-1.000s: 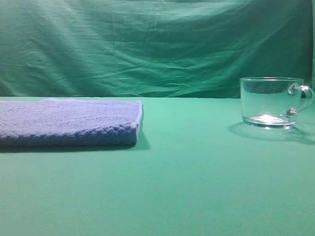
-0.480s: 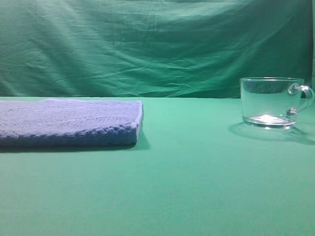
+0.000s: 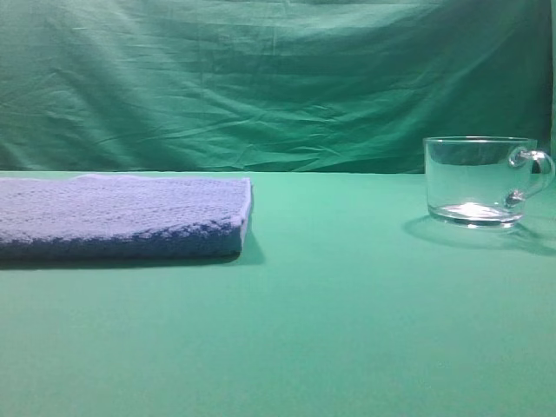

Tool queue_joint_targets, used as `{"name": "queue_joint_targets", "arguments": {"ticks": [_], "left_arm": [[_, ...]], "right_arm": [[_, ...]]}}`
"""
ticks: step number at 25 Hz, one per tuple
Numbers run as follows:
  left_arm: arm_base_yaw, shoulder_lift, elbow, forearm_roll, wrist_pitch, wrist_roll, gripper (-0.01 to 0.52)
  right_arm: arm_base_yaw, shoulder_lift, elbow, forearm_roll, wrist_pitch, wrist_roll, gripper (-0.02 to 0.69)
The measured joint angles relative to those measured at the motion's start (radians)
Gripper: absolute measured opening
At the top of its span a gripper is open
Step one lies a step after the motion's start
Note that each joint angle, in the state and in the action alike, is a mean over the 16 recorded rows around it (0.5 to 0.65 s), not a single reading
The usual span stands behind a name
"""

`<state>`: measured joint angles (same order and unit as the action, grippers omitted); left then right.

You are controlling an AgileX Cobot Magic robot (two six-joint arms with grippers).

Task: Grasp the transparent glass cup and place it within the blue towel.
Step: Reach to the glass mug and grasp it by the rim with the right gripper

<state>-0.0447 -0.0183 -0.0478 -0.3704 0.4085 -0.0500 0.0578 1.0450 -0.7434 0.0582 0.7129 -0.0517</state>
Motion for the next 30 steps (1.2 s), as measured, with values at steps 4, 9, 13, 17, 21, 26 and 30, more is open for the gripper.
{"name": "queue_joint_targets", "arguments": {"ticks": [4,9,13,17,21,26,30], "left_arm": [[0.0,0.0,0.0,0.0,0.0,0.0,0.0],[0.0,0.0,0.0,0.0,0.0,0.0,0.0],[0.0,0.0,0.0,0.0,0.0,0.0,0.0],[0.0,0.0,0.0,0.0,0.0,0.0,0.0],[0.0,0.0,0.0,0.0,0.0,0.0,0.0],[0.0,0.0,0.0,0.0,0.0,0.0,0.0],[0.0,0.0,0.0,0.0,0.0,0.0,0.0]], "right_arm": [[0.037,0.103,-0.071,0.095,0.054,-0.171,0.16],[0.094,0.189,-0.117,0.174,0.062,-0.339,0.36],[0.14,0.24,-0.129,0.193,0.045,-0.392,0.508],[0.167,0.295,-0.131,0.2,0.027,-0.389,0.61],[0.174,0.363,-0.132,0.205,0.006,-0.36,0.645],[0.175,0.465,-0.134,0.208,-0.032,-0.333,0.627],[0.175,0.543,-0.134,0.209,-0.082,-0.338,0.589]]}}
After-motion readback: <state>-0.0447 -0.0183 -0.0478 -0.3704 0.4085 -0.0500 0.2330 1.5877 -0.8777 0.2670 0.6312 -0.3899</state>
